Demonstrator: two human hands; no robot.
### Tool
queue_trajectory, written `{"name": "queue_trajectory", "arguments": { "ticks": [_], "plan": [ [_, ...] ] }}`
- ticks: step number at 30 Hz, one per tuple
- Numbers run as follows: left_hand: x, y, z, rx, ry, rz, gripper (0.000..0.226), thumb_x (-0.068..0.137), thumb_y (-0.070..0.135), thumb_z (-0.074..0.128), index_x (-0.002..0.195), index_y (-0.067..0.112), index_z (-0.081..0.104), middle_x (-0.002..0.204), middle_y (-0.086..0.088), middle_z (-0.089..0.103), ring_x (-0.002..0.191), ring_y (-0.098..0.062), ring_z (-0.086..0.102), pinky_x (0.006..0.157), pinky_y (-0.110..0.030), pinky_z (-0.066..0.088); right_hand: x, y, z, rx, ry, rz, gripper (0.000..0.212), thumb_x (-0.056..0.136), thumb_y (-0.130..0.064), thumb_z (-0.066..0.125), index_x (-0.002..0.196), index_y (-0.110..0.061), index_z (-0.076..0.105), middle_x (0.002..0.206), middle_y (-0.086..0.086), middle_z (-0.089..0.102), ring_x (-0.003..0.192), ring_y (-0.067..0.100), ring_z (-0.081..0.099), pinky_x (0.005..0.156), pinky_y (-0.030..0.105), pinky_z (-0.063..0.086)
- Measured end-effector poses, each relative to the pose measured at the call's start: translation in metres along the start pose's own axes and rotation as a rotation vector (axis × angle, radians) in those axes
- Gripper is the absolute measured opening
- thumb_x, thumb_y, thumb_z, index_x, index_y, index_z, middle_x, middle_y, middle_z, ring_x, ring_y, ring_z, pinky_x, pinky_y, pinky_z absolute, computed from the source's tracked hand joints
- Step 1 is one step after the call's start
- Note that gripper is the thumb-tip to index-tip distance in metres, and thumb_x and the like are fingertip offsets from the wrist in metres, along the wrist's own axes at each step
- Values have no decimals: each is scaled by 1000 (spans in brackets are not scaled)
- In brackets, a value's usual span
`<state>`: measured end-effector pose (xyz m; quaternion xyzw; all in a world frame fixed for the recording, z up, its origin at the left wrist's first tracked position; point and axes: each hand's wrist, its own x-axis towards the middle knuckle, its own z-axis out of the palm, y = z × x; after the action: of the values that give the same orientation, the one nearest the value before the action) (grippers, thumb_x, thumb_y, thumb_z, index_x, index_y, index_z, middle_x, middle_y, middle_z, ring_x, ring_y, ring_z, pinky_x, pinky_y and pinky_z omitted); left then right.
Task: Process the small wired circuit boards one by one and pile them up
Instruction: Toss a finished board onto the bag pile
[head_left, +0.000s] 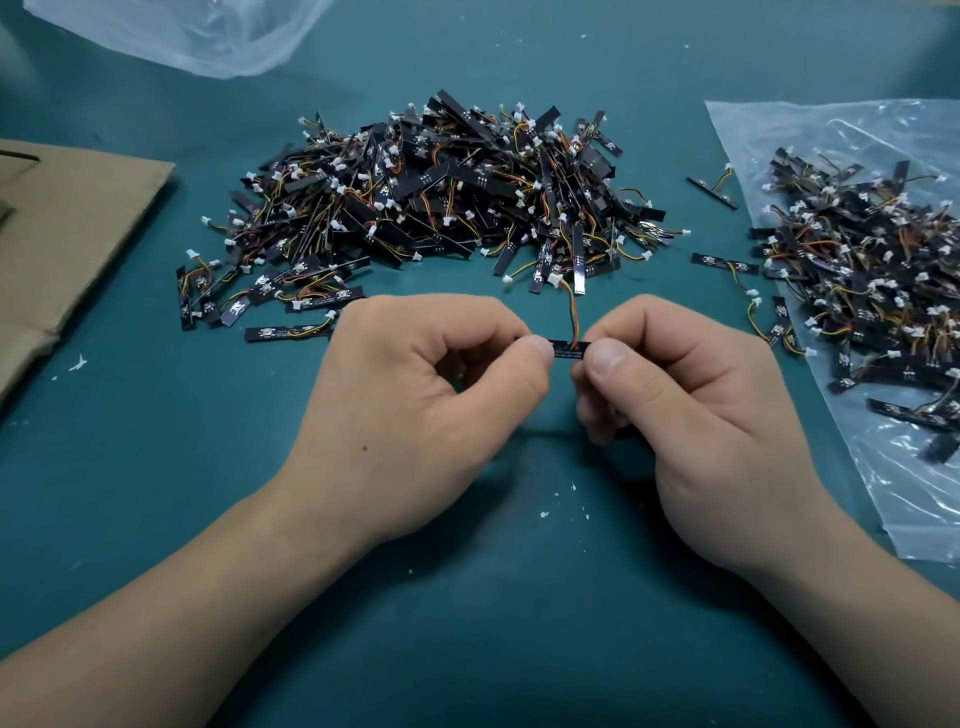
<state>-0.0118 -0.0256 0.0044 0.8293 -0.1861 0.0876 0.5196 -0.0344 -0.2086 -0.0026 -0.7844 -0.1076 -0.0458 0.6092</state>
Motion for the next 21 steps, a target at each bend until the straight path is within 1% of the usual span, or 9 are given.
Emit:
{"name": "queue_trajectory", "arguments": {
  "ticks": [2,5,6,10,13,15,19,21],
  "plan": [
    [0,-1,-1,-4,-4,-1,25,88,19,67,63,14,70,54,-1,53,50,-8,43,52,-14,32,-1,0,0,2,-4,2,22,95,-32,54,82,-17,63,68,3,64,59,20,53,56,36,46],
    [0,0,-2,-30,-39,17,29,89,28,66,64,13,68,56,0,50,52,-13,43,52,-23,35,-1,0,1,9,-9,-5,21,95,-32,54,83,-18,63,68,2,64,59,21,54,56,39,47],
    [0,0,-1,-28,-40,23,30,90,28,66,65,12,68,57,0,50,52,-14,43,52,-24,36,-2,0,2,8,-8,-9,20,95,-32,54,83,-18,63,68,2,64,59,22,54,56,40,47],
    [0,0,0,2,-17,44,28,91,23,68,65,11,69,58,2,52,56,-10,46,56,-19,37,-1,0,0,20,-3,-10,21,95,-32,53,82,-18,62,68,3,63,59,26,53,54,42,45],
    [0,0,-1,-9,-25,52,31,90,30,63,65,12,69,60,4,54,57,-12,48,57,-20,37,-1,0,1,3,-12,-22,20,95,-31,53,81,-19,62,68,1,63,59,24,53,55,40,45],
    [0,0,-2,-21,-30,60,31,91,30,62,67,13,70,60,6,54,57,-12,48,57,-20,38,-2,0,1,-1,-6,-24,20,95,-31,53,81,-20,62,68,1,63,59,24,53,55,42,46],
    [0,-1,0,4,-1,52,28,91,25,66,65,14,70,59,2,55,55,-10,47,56,-21,39,-2,0,1,0,5,-18,20,95,-31,54,81,-19,63,68,1,63,58,24,53,55,44,46],
    [0,-1,1,20,0,65,31,91,26,65,63,13,68,56,-1,54,55,-13,48,55,-20,38,-1,0,1,-8,2,-8,20,94,-32,53,81,-19,62,68,1,64,59,22,54,56,44,46]
  ]
}}
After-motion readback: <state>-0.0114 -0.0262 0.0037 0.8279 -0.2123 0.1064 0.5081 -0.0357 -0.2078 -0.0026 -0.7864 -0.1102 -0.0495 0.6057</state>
